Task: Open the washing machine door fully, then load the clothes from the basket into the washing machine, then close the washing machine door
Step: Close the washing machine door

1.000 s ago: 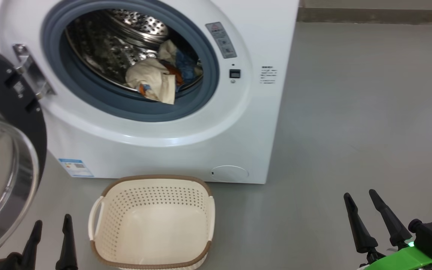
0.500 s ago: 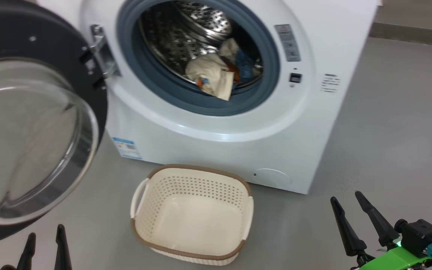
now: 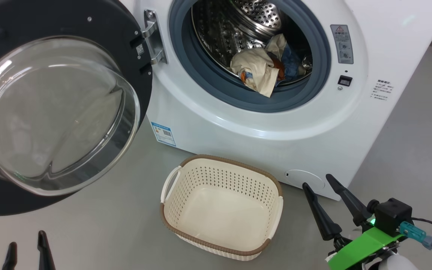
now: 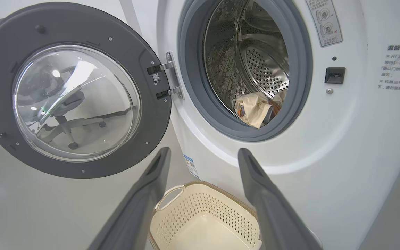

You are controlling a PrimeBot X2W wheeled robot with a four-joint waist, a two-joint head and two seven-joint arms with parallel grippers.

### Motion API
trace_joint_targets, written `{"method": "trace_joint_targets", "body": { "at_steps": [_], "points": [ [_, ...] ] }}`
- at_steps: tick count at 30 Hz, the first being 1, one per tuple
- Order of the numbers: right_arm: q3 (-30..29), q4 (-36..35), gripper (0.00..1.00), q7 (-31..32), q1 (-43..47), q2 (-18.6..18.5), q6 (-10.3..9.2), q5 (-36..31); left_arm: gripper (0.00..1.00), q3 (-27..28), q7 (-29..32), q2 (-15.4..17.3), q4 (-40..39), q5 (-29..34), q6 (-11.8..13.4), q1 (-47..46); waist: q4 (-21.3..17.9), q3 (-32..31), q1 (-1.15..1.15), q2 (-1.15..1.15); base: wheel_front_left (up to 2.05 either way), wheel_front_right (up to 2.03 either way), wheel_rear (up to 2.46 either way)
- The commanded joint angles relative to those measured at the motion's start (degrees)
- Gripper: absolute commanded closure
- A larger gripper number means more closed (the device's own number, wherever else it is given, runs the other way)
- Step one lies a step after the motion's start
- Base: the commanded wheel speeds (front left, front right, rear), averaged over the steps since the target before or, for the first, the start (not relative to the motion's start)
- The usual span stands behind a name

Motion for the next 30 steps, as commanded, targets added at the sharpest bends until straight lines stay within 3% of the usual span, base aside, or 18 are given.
{"method": "trace_joint_targets", "body": {
  "at_steps": [1,16,17,18,19,20,24,30],
  "points": [
    [1.88,-0.81,0.0,-0.28,-2.3,-0.91,0.12,0.9,0.0,2.64,-0.36,0.67,-2.22,-0.52,-0.09,-0.61,0.48,0.6,0.0,0.0,0.0,0.0,0.0],
    [3.77,0.34,0.0,-0.28,-4.34,-1.3,0.12,1.91,0.01,3.48,-0.36,0.13,-3.63,-1.82,-0.09,-0.15,0.7,1.25,0.0,0.0,0.0,0.0,0.0],
    [3.69,0.31,0.0,-0.28,-4.23,-1.29,0.12,1.93,0.53,3.44,-0.36,0.13,-3.88,-2.16,-0.09,-0.35,0.69,1.28,0.0,0.0,0.0,0.0,0.0],
    [3.6,0.26,0.0,-0.28,-4.1,-1.27,0.12,1.92,0.69,3.55,-0.36,0.12,-4.3,-2.03,-0.09,-0.57,0.67,1.34,0.0,0.0,0.0,0.0,0.0],
    [3.47,0.23,0.0,-0.28,-3.96,-1.25,0.12,1.9,0.94,3.92,-0.36,0.12,-4.85,-1.84,-0.09,-0.87,0.67,1.42,0.0,0.0,0.0,0.0,0.0],
    [3.31,0.19,0.0,-0.28,-3.82,-1.24,0.12,1.87,1.0,4.36,-0.36,0.12,-5.47,-1.82,-0.09,-1.22,0.67,1.5,0.0,0.0,0.0,0.0,0.0],
    [2.41,-0.06,0.0,-0.28,-3.35,-1.16,0.12,1.64,1.0,6.73,-0.36,1.81,-9.2,-3.02,-0.09,-3.48,0.68,1.98,0.0,0.0,0.0,0.0,0.0],
    [1.51,-0.32,0.0,-0.28,-3.14,-0.76,0.12,1.11,1.0,11.88,-0.36,10.54,-13.49,-10.17,-0.09,-10.65,0.75,3.03,0.0,0.0,0.0,0.0,0.0]
  ]
}}
